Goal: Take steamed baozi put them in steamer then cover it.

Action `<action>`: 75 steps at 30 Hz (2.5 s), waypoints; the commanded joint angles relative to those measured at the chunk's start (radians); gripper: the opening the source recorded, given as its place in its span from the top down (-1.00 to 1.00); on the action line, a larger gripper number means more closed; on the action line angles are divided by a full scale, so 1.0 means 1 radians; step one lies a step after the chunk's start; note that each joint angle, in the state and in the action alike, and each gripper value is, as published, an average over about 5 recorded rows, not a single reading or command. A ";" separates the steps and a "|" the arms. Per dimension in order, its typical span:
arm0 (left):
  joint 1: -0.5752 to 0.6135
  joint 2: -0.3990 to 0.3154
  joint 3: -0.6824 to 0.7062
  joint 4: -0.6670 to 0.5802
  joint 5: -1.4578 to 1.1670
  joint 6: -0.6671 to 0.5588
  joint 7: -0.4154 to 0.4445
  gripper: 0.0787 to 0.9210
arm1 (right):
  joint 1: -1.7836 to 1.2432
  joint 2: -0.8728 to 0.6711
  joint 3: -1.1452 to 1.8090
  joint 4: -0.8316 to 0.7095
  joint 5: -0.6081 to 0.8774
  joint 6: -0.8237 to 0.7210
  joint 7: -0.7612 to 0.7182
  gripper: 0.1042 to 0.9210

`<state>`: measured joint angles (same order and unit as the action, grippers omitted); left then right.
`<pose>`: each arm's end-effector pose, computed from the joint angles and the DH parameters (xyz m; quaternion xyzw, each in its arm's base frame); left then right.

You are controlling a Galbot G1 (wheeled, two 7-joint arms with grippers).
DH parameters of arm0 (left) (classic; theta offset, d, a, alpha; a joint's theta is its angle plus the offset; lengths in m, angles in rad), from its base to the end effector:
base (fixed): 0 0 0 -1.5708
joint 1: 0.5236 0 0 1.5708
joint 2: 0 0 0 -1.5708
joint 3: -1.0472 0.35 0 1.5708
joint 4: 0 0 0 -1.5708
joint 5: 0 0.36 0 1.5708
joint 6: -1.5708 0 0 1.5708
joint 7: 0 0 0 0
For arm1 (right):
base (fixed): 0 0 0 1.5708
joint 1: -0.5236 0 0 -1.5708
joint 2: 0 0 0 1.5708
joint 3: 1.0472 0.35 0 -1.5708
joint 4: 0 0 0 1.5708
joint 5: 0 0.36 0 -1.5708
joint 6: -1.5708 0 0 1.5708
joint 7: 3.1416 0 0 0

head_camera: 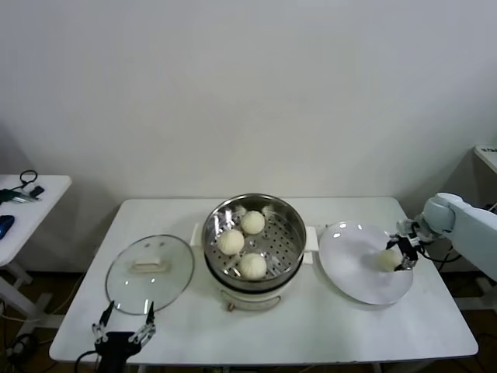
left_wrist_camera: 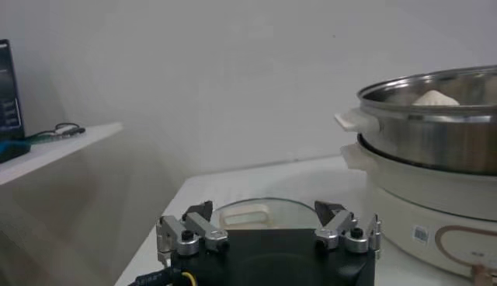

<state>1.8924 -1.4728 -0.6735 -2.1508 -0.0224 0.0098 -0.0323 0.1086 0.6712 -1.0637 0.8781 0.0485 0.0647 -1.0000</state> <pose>0.0872 0.0597 -0.3207 0.0424 -0.9874 -0.0768 0.1314 0.5267 -0.2818 -0.2371 0.4808 -0.5433 0.5260 0.4439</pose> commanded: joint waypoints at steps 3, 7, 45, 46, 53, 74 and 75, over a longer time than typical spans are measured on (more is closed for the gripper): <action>-0.001 0.000 0.001 0.000 0.000 0.000 0.000 -0.77 | 0.223 -0.052 -0.192 0.129 0.201 -0.082 -0.006 -0.36; -0.001 0.000 0.002 -0.003 0.000 0.001 0.000 -0.77 | 0.550 -0.075 -0.464 0.285 0.364 -0.125 -0.011 -0.36; -0.018 0.016 0.003 -0.001 -0.004 0.010 0.001 -0.77 | 0.531 0.301 -0.507 0.643 0.605 -0.492 0.295 -0.36; -0.018 0.017 0.002 -0.002 -0.004 0.010 0.001 -0.77 | 0.526 0.302 -0.507 0.639 0.603 -0.494 0.297 -0.36; -0.016 0.018 0.000 -0.002 -0.006 0.010 0.001 -0.77 | 0.509 0.321 -0.496 0.610 0.595 -0.503 0.312 -0.36; -0.016 0.020 0.000 -0.016 -0.012 0.018 0.002 -0.77 | 0.641 0.239 -0.395 0.637 0.772 -0.439 0.235 -0.76; -0.015 0.020 0.000 -0.017 -0.012 0.020 0.003 -0.77 | 0.640 0.214 -0.370 0.643 0.798 -0.450 0.253 -0.76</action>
<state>1.8786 -1.4528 -0.6732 -2.1702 -0.0331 0.0295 -0.0266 0.6965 0.9781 -1.5390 1.4994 0.7077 -0.4024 -0.7399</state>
